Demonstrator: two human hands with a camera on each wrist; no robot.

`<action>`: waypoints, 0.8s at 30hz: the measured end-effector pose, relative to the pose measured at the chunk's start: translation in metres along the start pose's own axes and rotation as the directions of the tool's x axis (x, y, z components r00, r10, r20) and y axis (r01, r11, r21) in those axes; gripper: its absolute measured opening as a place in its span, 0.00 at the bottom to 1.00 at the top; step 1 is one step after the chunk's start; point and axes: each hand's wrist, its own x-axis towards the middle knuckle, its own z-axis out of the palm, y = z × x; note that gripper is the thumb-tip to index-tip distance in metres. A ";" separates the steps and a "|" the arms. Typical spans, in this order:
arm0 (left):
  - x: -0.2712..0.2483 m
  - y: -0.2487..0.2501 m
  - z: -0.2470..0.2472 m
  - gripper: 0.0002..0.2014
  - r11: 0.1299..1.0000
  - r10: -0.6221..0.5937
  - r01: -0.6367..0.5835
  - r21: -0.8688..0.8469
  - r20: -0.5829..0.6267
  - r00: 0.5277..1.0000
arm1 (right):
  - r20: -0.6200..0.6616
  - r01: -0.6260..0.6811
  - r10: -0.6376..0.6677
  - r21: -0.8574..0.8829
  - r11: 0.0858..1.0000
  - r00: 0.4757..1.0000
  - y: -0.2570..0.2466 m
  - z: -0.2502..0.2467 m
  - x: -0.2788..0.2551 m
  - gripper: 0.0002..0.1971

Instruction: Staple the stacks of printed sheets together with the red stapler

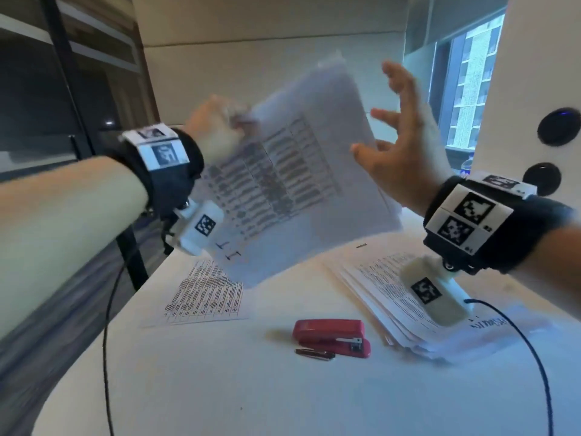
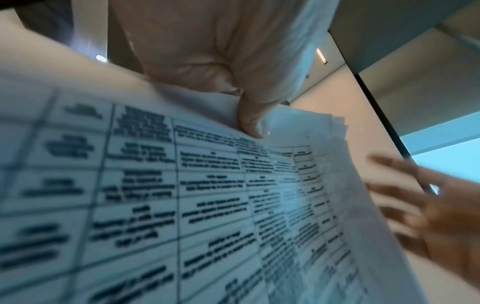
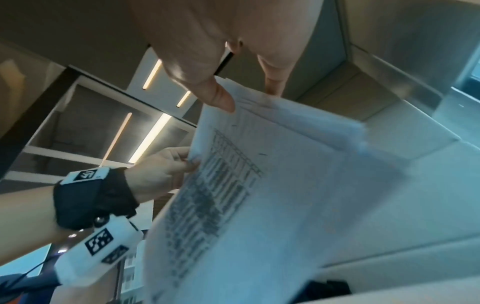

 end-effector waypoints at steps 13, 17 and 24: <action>-0.063 -0.058 0.008 0.16 0.908 -0.339 0.106 0.406 0.559 0.756 | 0.763 0.059 0.573 -0.614 0.787 0.300 0.028 0.053 -0.098 0.26; -0.103 -0.089 0.061 0.20 0.914 -0.364 0.099 0.394 0.687 0.629 | 0.792 0.186 0.555 -0.603 0.775 0.255 0.037 0.063 -0.126 0.29; -0.145 -0.103 0.114 0.17 0.914 -0.375 0.119 0.388 0.693 0.616 | 0.741 0.315 0.607 -0.671 0.671 0.285 0.056 0.059 -0.126 0.10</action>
